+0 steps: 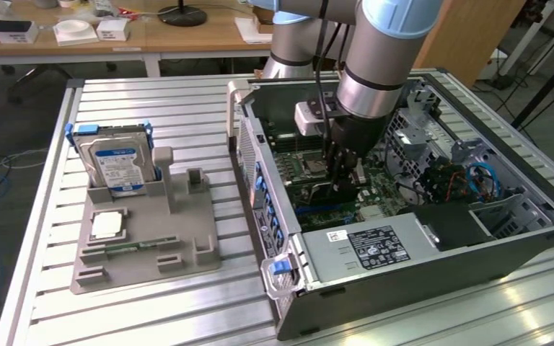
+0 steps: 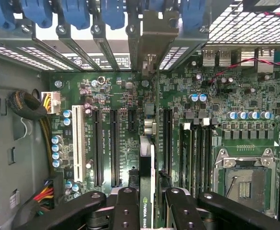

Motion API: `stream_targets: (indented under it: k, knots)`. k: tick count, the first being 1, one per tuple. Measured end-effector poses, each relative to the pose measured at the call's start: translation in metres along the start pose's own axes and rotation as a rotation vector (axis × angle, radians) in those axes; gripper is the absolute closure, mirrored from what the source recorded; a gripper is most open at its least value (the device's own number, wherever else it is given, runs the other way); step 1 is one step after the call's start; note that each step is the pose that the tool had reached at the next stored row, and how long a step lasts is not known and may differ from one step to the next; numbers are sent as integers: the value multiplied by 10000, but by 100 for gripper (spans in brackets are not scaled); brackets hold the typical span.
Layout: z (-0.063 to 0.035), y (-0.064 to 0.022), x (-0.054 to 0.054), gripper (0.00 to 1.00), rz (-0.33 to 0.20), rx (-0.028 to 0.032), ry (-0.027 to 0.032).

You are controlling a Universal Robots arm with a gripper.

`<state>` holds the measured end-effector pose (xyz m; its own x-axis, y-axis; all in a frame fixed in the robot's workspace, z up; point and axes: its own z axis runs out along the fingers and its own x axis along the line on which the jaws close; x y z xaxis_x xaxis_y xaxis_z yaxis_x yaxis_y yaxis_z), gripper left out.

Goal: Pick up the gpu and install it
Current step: 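Insert the gpu into the slot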

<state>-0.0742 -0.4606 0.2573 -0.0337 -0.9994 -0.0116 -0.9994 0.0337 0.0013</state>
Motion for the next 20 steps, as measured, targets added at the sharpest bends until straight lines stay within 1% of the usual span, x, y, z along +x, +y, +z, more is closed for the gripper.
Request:
stream_targets:
  k: [4, 7, 10, 12, 13, 17, 19, 20]
  knots:
    - [-7, 1, 0, 74, 0, 0, -1]
    - [24, 1, 0, 74, 0, 0, 0]
    - [53, 3, 2, 74, 2, -10, 17]
    - [80, 3, 1, 74, 2, -1, 4]
    - [85, 2, 1, 74, 1, -2, 6]
    - [83, 2, 1, 74, 0, -1, 0]
    - [63, 0, -3, 74, -1, 14, -27]
    - [51, 1, -1, 74, -1, 7, -8]
